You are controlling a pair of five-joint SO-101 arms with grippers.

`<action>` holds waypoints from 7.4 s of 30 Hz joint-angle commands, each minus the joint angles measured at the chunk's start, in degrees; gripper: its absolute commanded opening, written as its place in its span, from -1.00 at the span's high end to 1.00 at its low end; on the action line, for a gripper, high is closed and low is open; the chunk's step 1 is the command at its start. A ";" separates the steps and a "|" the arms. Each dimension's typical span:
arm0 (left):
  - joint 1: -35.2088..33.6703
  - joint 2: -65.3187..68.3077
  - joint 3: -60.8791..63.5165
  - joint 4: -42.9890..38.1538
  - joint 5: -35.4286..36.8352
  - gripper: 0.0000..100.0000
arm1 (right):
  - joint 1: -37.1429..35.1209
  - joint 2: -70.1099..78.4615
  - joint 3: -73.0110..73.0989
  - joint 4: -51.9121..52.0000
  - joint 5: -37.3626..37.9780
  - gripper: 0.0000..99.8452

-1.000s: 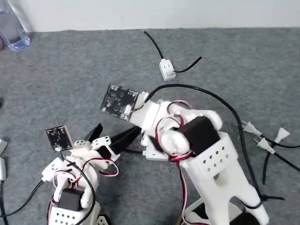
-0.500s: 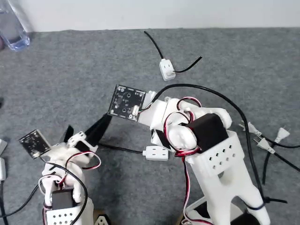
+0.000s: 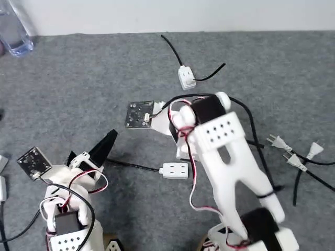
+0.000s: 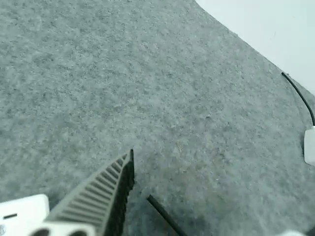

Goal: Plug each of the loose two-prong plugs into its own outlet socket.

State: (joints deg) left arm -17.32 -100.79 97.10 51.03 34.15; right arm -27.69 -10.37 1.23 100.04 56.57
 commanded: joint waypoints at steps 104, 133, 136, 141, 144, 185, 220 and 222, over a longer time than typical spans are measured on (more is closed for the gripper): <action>4.48 -0.26 -0.48 9.05 -8.97 -0.13 | -2.15 24.22 19.78 -26.42 1.41 0.98; 4.22 -0.26 -0.48 8.97 -8.88 -0.13 | -7.34 11.21 12.66 -11.03 -5.63 0.23; 3.96 -0.26 -0.40 9.14 -8.88 -0.13 | -7.34 11.12 12.66 -11.21 -5.80 0.23; -6.07 -0.26 -0.40 9.23 -8.97 -0.13 | -7.43 11.21 12.66 -11.65 -5.89 0.23; -14.15 -0.26 -0.40 9.32 -9.05 -0.13 | -7.43 11.12 12.66 -11.65 -5.89 0.23; -43.34 -0.26 -0.40 16.09 -13.10 -0.13 | -8.57 24.66 16.79 -24.66 -7.03 0.59; -43.16 -0.26 -0.40 16.09 -13.10 -0.13 | 3.21 20.00 -4.92 -29.49 -28.92 0.98; -43.16 -0.26 -0.40 16.09 -13.10 -0.13 | 4.44 20.18 -5.19 -32.57 -33.23 0.98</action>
State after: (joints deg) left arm -60.48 -100.79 97.10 66.77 21.49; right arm -25.32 12.92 -0.26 71.47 29.58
